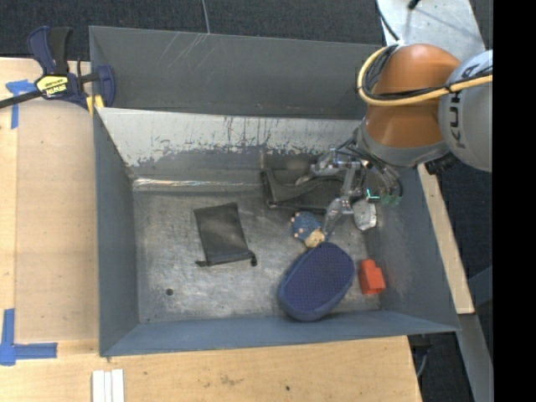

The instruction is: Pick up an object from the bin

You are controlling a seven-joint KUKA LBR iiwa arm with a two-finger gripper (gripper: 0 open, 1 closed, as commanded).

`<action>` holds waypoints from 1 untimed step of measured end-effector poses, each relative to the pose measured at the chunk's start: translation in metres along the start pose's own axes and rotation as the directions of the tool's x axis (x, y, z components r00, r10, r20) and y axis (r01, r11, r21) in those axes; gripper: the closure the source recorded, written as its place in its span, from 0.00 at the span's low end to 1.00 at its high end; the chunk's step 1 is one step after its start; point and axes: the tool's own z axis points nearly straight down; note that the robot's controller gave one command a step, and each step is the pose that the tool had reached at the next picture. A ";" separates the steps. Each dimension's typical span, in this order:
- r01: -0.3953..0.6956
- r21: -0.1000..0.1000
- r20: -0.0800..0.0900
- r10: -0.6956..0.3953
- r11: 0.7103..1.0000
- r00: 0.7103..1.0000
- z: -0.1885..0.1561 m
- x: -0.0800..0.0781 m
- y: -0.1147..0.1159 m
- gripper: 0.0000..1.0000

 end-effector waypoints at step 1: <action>-0.129 -0.001 0.024 0.129 0.992 0.991 0.031 0.001 0.002 0.00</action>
Offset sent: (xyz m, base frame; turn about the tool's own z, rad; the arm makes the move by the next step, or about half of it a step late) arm -0.0132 0.0037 -0.0697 0.1830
